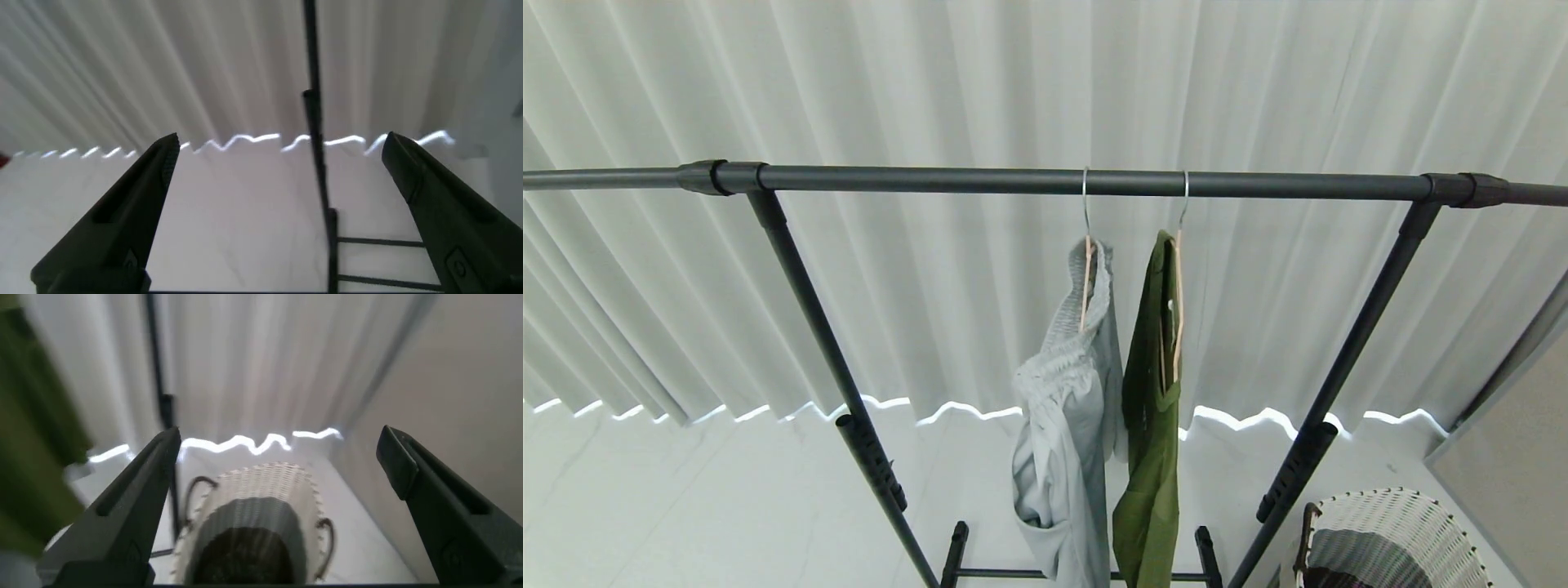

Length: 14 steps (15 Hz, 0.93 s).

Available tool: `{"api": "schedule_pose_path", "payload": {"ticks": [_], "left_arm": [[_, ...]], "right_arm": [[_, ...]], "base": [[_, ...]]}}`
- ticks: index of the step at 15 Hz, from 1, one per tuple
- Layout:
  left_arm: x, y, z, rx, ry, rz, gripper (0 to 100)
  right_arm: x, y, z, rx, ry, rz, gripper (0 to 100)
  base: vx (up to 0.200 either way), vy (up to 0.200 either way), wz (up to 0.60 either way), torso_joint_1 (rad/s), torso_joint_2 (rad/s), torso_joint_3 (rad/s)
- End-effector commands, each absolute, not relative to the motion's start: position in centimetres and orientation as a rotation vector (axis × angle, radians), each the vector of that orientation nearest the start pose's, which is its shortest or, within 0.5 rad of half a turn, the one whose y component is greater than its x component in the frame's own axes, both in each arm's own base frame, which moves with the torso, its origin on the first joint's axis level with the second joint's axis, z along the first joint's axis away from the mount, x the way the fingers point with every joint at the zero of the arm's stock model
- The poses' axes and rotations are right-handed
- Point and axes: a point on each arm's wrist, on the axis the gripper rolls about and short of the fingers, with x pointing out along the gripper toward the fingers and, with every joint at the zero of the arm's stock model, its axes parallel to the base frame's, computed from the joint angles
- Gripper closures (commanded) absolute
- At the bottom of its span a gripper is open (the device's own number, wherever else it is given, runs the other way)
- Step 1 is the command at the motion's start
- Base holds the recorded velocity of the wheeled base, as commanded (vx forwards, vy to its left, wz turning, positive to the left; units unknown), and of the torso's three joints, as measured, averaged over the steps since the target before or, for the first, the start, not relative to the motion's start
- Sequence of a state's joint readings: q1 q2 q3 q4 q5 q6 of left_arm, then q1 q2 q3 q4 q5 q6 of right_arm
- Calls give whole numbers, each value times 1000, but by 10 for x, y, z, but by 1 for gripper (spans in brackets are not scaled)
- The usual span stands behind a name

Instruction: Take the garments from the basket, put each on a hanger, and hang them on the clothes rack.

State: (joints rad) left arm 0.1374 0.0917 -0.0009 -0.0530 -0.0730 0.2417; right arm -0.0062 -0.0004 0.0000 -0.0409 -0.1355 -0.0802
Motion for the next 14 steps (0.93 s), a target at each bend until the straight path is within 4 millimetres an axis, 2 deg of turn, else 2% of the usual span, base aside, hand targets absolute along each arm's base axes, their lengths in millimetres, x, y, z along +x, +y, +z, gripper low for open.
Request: {"api": "schedule_pose_path", "payload": {"ticks": [1, 3, 4, 6, 8, 13, 14], "left_arm": [[-15, -6, 83, 214, 42, -36, 0], [-16, -10, 82, 194, 38, -228, 0], [-16, -10, 81, 149, 59, -256, 0], [-16, -10, 82, 90, 66, -237, 0], [-16, -8, 81, 103, 75, -141, 0], [-18, -5, 81, 100, 62, -344, 0], [-18, -5, 81, 90, 65, -335, 0]], "right_arm": [[-23, -2, 79, -75, -31, -103, 0], [-23, -1, 79, -39, -26, -79, 0], [-23, -1, 75, -18, 5, -52, 0], [-23, -1, 75, -16, 16, -38, 0], [-23, -1, 75, -20, 16, -38, 0], [-23, -1, 75, -16, 16, -38, 0], [-23, -1, 74, -17, 17, -38, 0]], "base": [[0, 0, 0, 0, 0, 0], [0, 0, 0, 0, 0, 0], [0, 0, 0, 0, 0, 0], [0, 0, 0, 0, 0, 0], [0, 0, 0, 0, 0, 0], [0, 0, 0, 0, 0, 0], [0, 0, 0, 0, 0, 0]]}}
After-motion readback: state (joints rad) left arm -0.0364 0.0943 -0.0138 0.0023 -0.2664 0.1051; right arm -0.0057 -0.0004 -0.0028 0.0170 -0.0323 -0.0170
